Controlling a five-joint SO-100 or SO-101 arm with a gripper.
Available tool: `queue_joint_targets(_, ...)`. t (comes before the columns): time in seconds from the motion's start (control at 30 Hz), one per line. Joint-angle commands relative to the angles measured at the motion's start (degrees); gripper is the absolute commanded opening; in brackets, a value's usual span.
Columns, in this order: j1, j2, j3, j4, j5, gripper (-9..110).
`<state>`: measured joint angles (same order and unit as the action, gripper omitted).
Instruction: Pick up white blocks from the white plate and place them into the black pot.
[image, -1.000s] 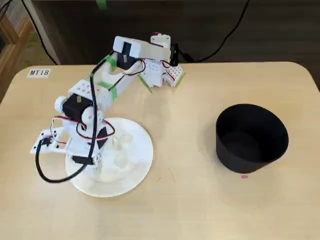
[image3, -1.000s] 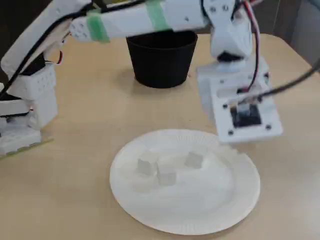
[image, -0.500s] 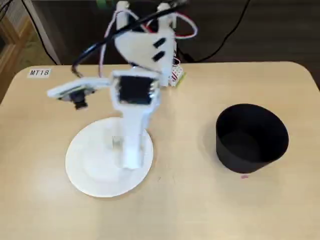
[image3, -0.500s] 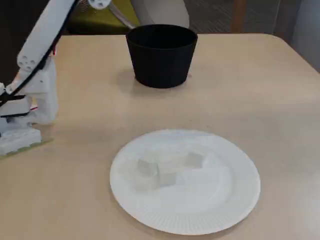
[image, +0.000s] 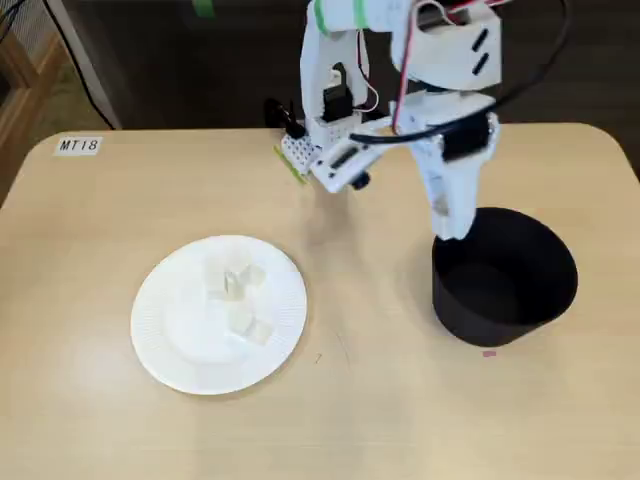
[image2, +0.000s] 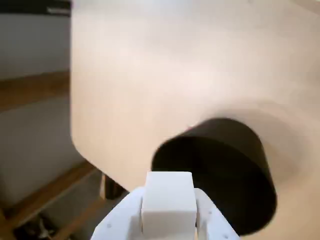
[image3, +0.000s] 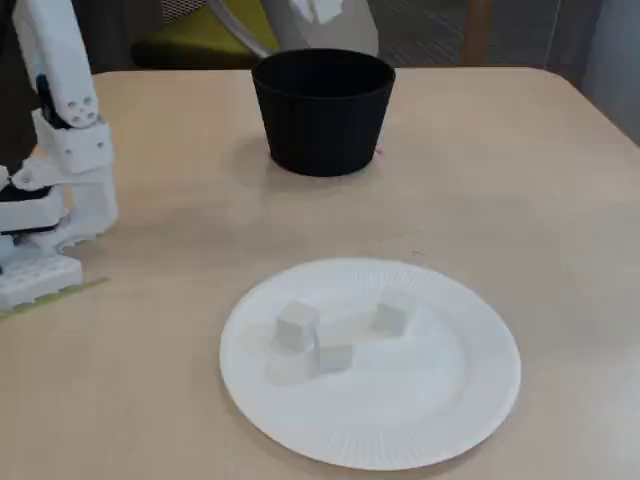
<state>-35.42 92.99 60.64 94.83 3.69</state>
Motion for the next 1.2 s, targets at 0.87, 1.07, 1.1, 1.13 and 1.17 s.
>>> queue_joint_targets(0.87,-3.60,-0.18,14.68,-25.22,-3.16,31)
queue_joint_targets(1.07,-1.23,0.26,14.24,-23.55,-4.04,30)
queue_joint_targets(1.1,-0.62,0.26,14.15,-23.20,-3.69,24)
queue_joint_targets(1.13,0.09,0.26,14.15,-22.76,-3.25,17)
queue_joint_targets(1.17,0.88,0.26,14.06,-22.06,-2.81,9)
